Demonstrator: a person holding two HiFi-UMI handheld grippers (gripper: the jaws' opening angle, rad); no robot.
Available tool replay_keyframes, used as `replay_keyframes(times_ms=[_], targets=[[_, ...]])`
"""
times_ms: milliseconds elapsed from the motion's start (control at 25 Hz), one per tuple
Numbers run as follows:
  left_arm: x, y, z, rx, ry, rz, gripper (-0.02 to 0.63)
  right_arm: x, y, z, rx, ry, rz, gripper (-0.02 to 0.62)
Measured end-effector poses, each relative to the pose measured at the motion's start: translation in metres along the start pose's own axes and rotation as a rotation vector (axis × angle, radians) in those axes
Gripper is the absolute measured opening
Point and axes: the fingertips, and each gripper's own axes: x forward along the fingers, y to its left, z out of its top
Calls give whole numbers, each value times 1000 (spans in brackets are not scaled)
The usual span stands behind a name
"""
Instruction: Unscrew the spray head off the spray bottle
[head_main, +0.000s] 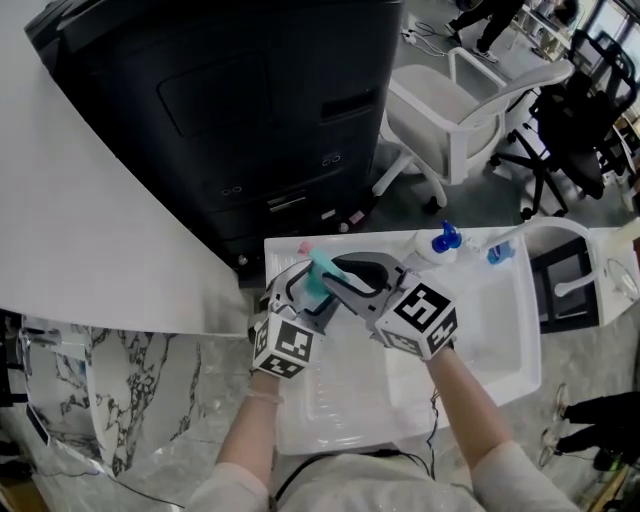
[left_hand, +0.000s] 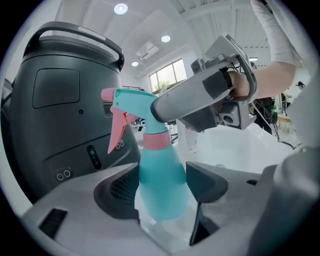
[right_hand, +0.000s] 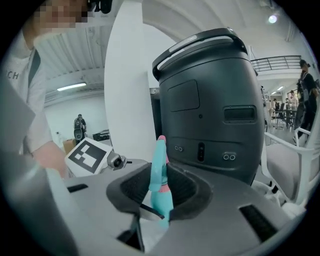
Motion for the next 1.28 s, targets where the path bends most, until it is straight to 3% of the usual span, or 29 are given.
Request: replay_keyframes(times_ms=[200,320,440,560,680,880,1000,1120,1280], targets=[[-3,-2,0,24,-16,-56,298,0,3,0,-121,55,120,91],[-2,-3,0,-3,-38,-57,298,-2,-3,2,-141,62,87,100],[-2,-4,1,-17,-53,-45,298,-20,-5,13,-70,-23,-13,178],[-3,-3,1,-20,-61,-48,298,-38,14,19,42,-119,12,172],[-3,-2,0,-26,-70,-47,298,-35,27,3,77,-81,26,170],[-3,-4,1,-26,-81,-45,298,-30,15,-7,119,-59,-59,181],[-2,-5,1,-22,-83,-48,299,-25,12,-2,141,-78,-55,221],[-2,-4,1,-25,-82,-48,299,-17,13,5,165,-101,-17,303],[-3,-5,1,-25,-79,-48,299,-5,19,9,117,-97,4,362]])
